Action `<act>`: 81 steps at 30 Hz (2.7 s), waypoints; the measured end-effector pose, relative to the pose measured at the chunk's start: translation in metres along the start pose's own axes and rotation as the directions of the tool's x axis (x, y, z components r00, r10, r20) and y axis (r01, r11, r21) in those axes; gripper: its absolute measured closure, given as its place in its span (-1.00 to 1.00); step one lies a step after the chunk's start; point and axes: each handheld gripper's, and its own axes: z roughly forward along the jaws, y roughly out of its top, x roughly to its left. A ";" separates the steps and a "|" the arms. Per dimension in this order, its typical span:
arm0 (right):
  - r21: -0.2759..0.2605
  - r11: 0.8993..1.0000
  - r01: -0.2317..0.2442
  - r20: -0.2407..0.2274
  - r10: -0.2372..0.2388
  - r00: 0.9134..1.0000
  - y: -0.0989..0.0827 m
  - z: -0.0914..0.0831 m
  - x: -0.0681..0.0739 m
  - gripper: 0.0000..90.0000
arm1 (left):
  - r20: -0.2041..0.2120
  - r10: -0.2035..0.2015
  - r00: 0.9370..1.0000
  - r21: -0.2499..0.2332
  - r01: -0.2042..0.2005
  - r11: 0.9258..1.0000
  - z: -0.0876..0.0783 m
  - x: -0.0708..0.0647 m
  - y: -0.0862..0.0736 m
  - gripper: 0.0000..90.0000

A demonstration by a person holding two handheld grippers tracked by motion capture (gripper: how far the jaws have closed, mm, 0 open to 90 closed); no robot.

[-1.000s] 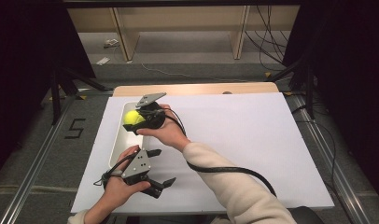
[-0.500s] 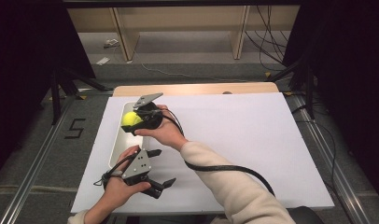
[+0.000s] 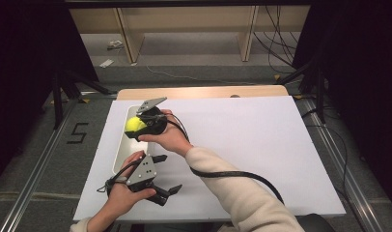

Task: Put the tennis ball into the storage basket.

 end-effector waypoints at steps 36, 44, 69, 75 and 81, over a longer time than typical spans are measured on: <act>0.052 0.999 -0.005 -0.005 0.005 1.000 -0.008 0.012 -0.003 -0.41 | 0.003 -0.003 1.000 0.007 0.003 1.000 0.000 0.001 -0.001 -1.00; 0.068 0.998 -0.012 -0.007 0.012 1.000 -0.010 0.013 -0.003 -0.41 | 0.005 -0.003 1.000 0.010 0.002 1.000 0.000 0.000 -0.001 -1.00; 0.083 0.997 0.009 0.002 -0.009 1.000 -0.013 0.018 -0.003 -0.41 | 0.008 -0.003 1.000 0.010 0.003 1.000 0.001 0.000 -0.001 -1.00; 0.084 0.996 0.008 0.001 -0.008 1.000 -0.013 0.019 -0.003 -0.41 | 0.007 -0.002 1.000 0.012 0.002 1.000 0.001 0.000 -0.001 -1.00; 0.083 0.997 0.000 0.001 0.000 1.000 -0.013 0.020 -0.003 -0.42 | 0.007 -0.002 1.000 0.012 0.002 1.000 0.001 0.000 -0.001 -1.00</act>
